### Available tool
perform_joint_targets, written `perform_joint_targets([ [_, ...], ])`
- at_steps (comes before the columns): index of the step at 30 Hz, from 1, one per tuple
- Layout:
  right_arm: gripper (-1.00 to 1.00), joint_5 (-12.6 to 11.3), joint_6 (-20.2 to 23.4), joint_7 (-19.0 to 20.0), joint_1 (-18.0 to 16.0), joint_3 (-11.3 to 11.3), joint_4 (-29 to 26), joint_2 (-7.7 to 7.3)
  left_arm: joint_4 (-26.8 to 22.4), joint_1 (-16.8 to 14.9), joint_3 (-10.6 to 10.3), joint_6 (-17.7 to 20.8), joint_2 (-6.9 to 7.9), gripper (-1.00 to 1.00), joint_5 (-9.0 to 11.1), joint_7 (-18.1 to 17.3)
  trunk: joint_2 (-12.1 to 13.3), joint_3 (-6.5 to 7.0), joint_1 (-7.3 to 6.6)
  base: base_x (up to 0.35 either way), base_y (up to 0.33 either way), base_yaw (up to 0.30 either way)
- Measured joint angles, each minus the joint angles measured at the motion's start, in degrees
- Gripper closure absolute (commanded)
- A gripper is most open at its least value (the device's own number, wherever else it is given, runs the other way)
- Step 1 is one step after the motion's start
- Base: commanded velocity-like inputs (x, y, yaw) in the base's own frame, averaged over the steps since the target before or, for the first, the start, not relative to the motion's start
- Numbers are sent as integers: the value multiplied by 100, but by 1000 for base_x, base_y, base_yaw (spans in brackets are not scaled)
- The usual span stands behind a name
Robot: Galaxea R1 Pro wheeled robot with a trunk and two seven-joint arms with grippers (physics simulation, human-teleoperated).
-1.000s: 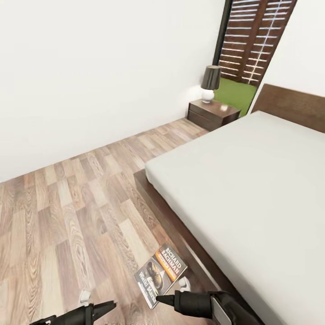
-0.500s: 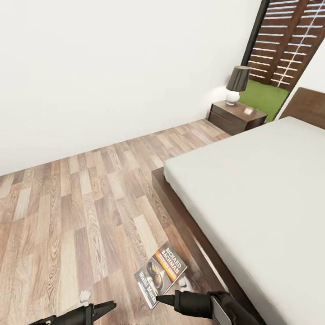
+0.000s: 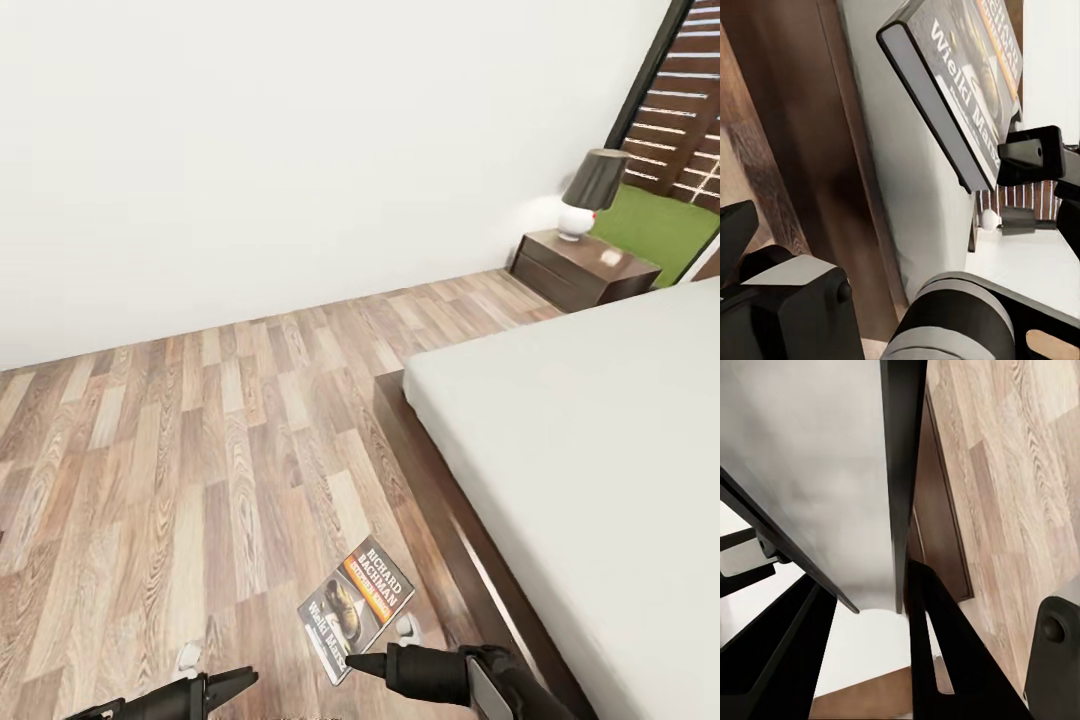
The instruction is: In the bedroom, move the book from the bed onto either nightstand, and place the two sandals side by side next to the bed.
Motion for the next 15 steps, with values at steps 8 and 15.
perform_joint_targets([
  [8, 100, -1, 0, 4, 0, 0, 0, -2, 0, 0, 0, -1, -1, -100, 0, 0, 0, -19, 0, 0, 0, 291],
  [15, 100, 0, -6, 2, 0, 0, 0, -1, 0, 0, -2, 1, -1, -100, -2, 0, 0, -35, 0, 0, 0, 290],
])
